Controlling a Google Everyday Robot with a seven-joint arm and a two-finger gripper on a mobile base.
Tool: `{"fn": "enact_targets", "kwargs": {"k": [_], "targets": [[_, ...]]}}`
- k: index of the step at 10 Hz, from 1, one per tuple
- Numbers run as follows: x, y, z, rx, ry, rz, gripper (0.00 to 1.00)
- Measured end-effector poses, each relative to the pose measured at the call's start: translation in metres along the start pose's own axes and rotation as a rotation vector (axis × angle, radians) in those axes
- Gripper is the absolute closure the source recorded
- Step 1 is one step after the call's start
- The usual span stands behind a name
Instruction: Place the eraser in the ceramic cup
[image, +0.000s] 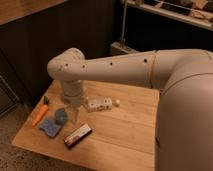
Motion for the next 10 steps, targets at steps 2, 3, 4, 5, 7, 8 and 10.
{"fn": "enact_targets", "kwargs": {"k": [2,3,4,5,7,8,10], "targets": [[0.004,0.029,-0.008,-0.066,-0.062,-0.196,0.35],[0.010,0.047,-0.014,-0.107,-0.095,-0.295,0.35],[0.017,0.066,-0.019,-0.145,-0.125,-0.385,0.35],[0.022,0.078,-0.024,-0.170,-0.147,-0.446,0.35],[0.026,0.092,-0.028,-0.193,-0.173,-0.512,0.35],[0.024,0.093,-0.028,-0.194,-0.179,-0.531,0.35],[0.013,0.093,-0.025,-0.161,-0.187,-0.618,0.35]]}}
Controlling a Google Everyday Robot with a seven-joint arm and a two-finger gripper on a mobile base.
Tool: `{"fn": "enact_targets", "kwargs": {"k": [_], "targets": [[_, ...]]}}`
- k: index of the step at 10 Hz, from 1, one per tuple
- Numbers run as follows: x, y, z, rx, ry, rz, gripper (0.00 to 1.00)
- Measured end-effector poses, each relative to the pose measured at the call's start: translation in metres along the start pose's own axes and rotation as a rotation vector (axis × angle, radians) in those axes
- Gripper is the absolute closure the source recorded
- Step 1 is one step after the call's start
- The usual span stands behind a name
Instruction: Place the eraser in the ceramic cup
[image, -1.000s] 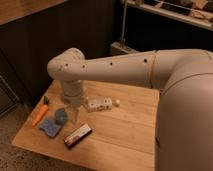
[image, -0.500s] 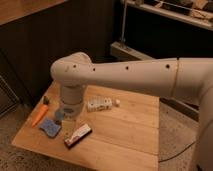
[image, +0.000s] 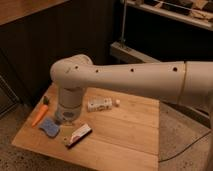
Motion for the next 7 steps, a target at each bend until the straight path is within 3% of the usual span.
{"fn": "enact_targets", "kwargs": {"k": [1,4,6,7], "targets": [[-0.008,-0.010,0.011,0.046,0.023,-0.141,0.35],[-0.027,-0.012,0.043,0.077,0.033,-0.423,0.35],[-0.021,-0.007,0.060,0.079,0.045,-0.514,0.35],[-0.013,-0.006,0.066,0.079,0.062,-0.524,0.35]]}}
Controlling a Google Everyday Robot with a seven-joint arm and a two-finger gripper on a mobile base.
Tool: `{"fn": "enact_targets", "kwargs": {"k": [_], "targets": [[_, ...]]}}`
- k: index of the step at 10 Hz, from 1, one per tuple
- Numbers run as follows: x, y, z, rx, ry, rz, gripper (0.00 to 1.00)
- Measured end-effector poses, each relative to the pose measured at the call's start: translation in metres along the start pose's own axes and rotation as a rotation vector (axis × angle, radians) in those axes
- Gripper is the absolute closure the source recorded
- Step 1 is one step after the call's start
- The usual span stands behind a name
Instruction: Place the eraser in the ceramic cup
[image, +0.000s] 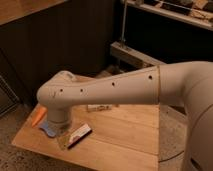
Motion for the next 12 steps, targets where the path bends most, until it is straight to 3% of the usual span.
{"fn": "enact_targets", "kwargs": {"k": [3,6,9,12], "targets": [[0.021,0.007,0.016,-0.011,0.053,-0.006,0.35],[0.035,-0.009,0.040,-0.009,0.095,0.005,0.35],[0.044,-0.022,0.067,-0.022,0.081,0.023,0.35],[0.057,-0.040,0.087,-0.036,0.060,-0.008,0.35]]}}
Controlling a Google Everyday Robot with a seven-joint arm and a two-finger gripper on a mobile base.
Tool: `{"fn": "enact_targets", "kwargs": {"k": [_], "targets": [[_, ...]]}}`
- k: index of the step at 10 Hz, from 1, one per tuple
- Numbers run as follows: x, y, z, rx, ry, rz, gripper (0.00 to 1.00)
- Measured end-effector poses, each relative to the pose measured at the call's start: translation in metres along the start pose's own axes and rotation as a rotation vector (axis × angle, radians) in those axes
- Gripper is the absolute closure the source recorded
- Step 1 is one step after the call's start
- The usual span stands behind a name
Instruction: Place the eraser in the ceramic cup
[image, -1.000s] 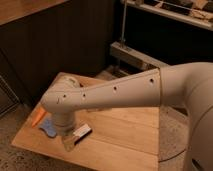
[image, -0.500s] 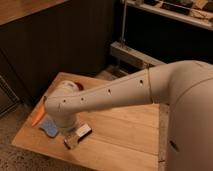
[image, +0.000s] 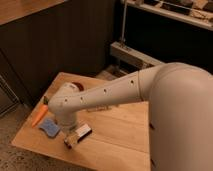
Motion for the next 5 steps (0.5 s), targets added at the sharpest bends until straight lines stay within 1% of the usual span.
{"fn": "enact_targets", "kwargs": {"k": [3,5], "targets": [[0.010,-0.012,0.013,-0.024,-0.030,-0.035,0.35],[0.022,-0.021,0.020,-0.020,-0.038,-0.075,0.35]]}}
